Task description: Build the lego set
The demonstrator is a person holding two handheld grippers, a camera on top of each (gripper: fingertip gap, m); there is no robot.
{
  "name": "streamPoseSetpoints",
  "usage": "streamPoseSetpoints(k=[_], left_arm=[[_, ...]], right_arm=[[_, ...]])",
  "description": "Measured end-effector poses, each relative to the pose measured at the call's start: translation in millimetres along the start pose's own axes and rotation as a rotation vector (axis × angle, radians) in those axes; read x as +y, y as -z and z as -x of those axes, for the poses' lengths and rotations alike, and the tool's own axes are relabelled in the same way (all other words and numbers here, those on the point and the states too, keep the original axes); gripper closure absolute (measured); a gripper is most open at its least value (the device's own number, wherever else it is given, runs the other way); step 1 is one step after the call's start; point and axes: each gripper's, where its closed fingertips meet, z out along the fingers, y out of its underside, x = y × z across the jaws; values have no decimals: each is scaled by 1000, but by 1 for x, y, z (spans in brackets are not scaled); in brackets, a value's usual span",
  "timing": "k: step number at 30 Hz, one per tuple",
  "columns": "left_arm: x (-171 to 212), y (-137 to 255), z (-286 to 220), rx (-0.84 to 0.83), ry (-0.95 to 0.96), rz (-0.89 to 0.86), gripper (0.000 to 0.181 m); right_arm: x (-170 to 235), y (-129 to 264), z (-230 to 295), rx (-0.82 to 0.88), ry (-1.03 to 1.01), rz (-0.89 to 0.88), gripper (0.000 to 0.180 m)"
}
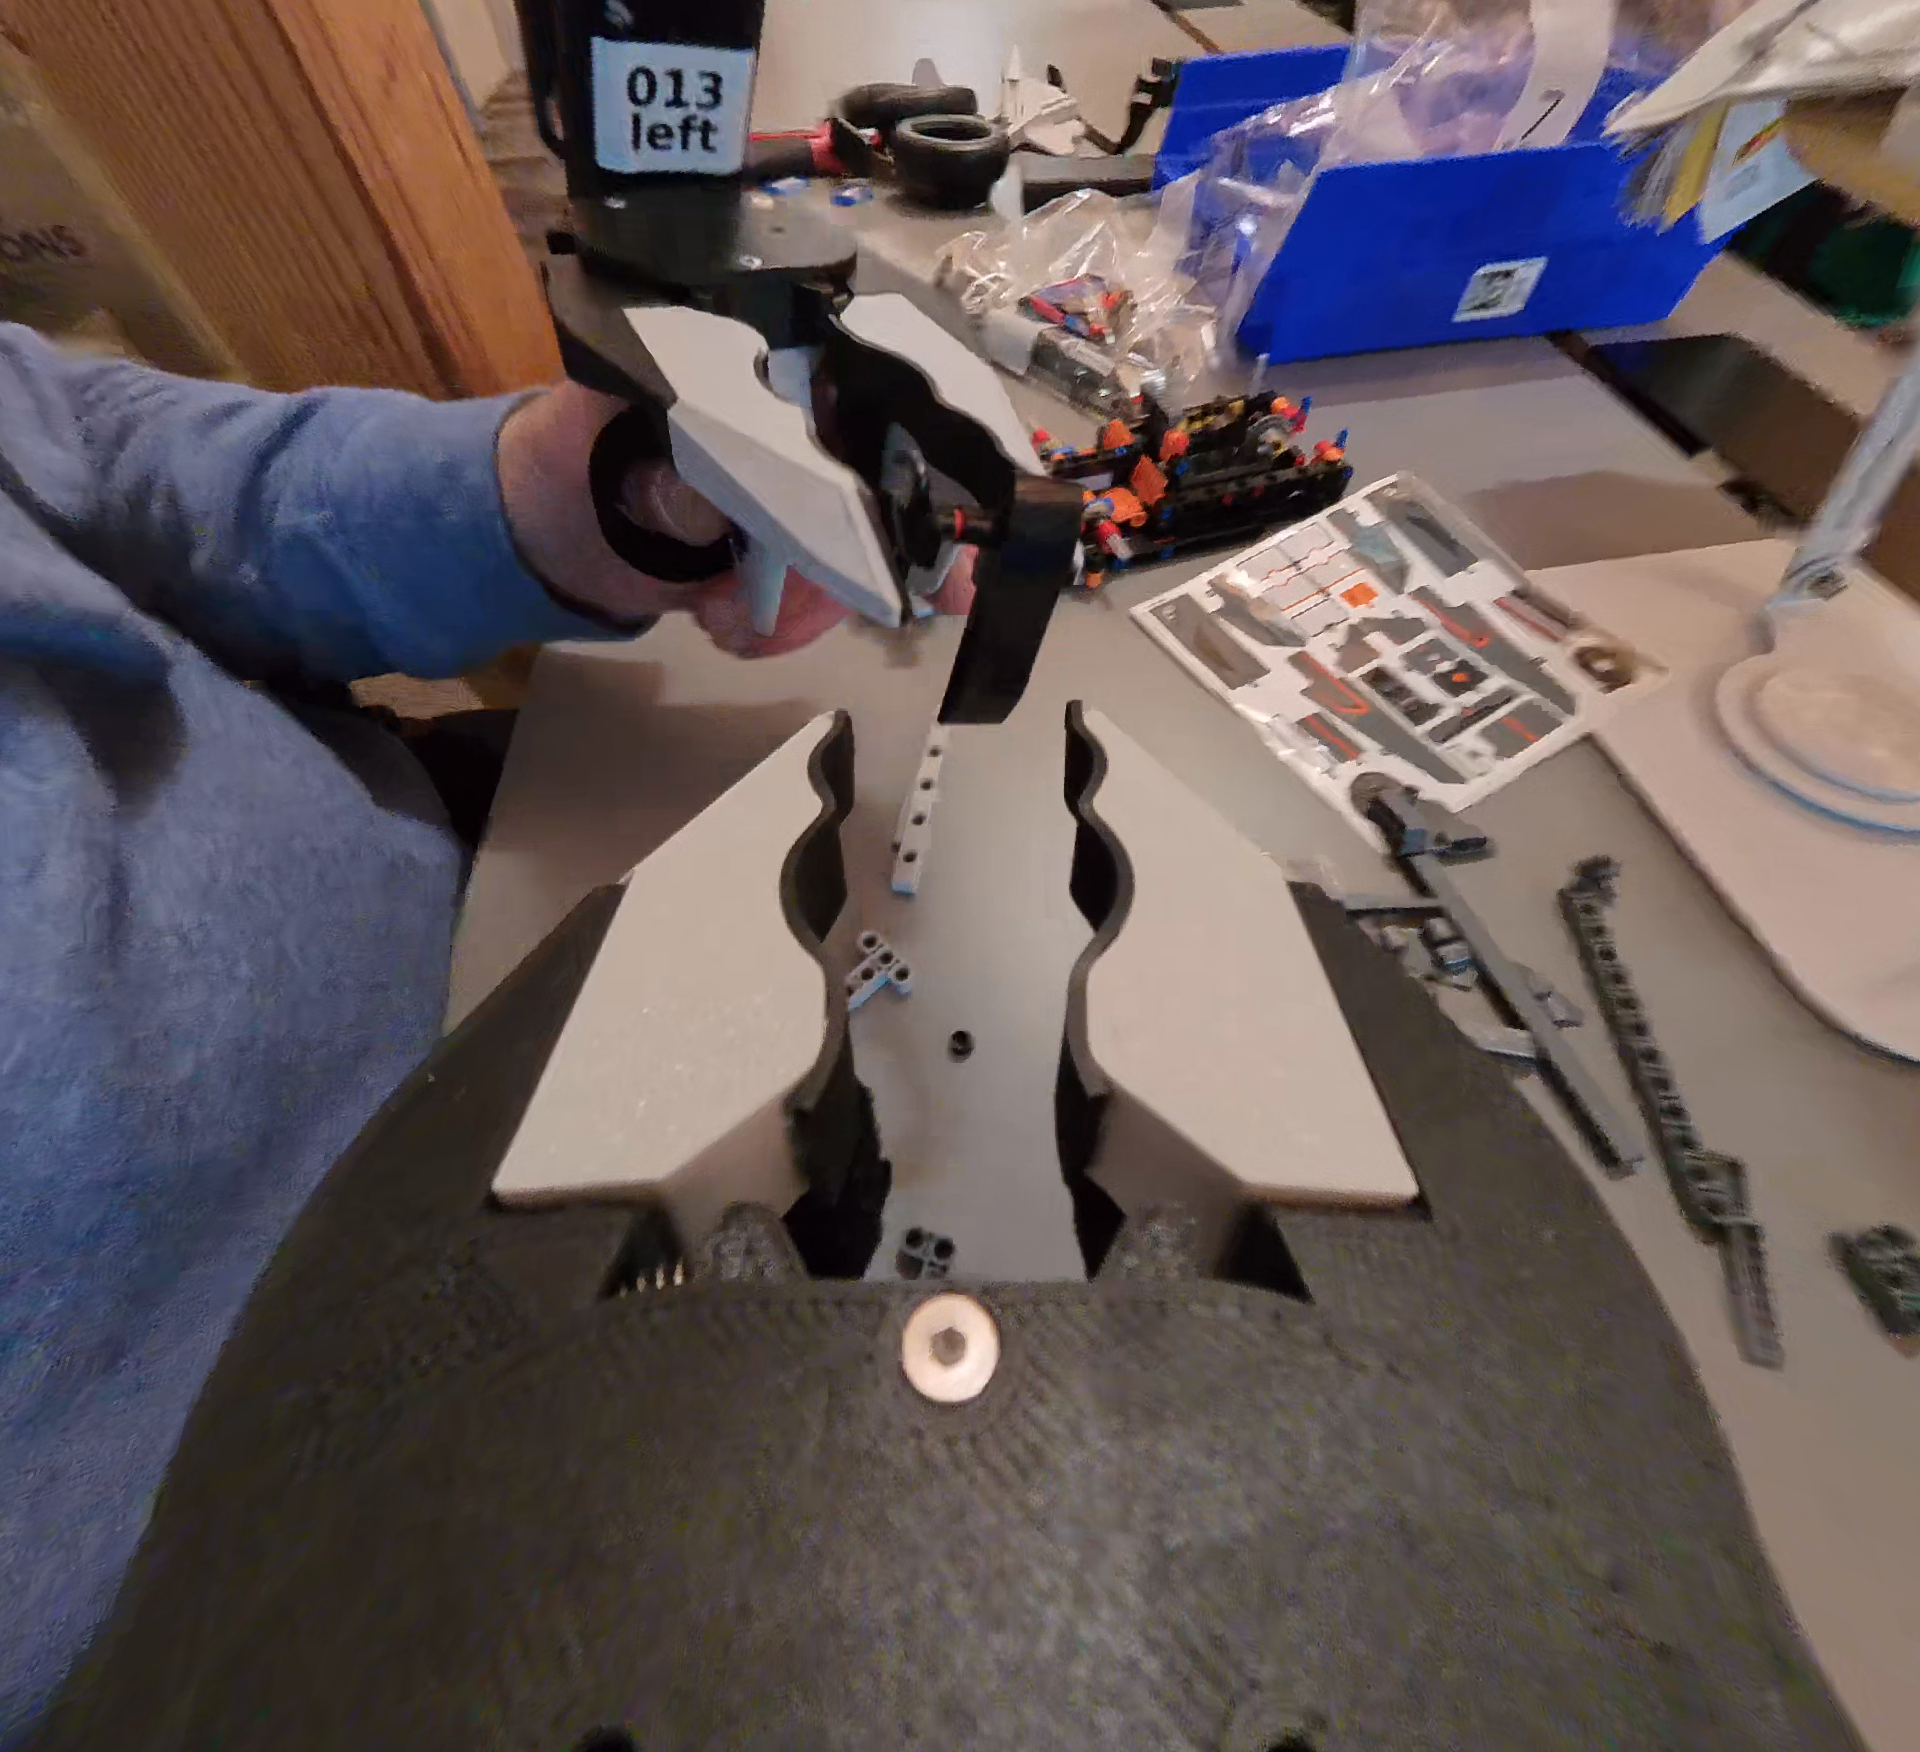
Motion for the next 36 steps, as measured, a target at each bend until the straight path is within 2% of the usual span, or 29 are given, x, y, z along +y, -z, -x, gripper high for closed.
streamPoseSetpoints(k=[6,8,10,13,16,19,22,26,31,36], left_arm=[[-28,5,9,92,424,-353,145],[-30,2,7,113,483,-401,144],[-34,-1,2,129,493,-426,145],[-41,1,0,160,543,-481,145],[-45,5,-3,179,544,-492,144],[-47,9,-7,163,493,-474,134],[-46,16,-7,102,372,-425,132],[-50,26,-4,20,185,-335,137],[-37,15,-17,-29,-145,-81,148],[-39,14,-27,30,-195,-42,162]], right_arm=[[-26,-13,-8,357,387,65,141],[-31,-17,-12,445,455,81,144],[-37,-17,-19,529,520,98,157],[-47,-15,-22,570,558,96,169],[-53,-13,-21,532,543,84,173],[-53,-11,-21,459,485,81,174],[-55,-9,-16,333,447,54,173],[-56,-6,-8,164,401,30,174],[-53,-5,2,-29,395,26,173],[-57,-4,16,-183,414,0,174]])
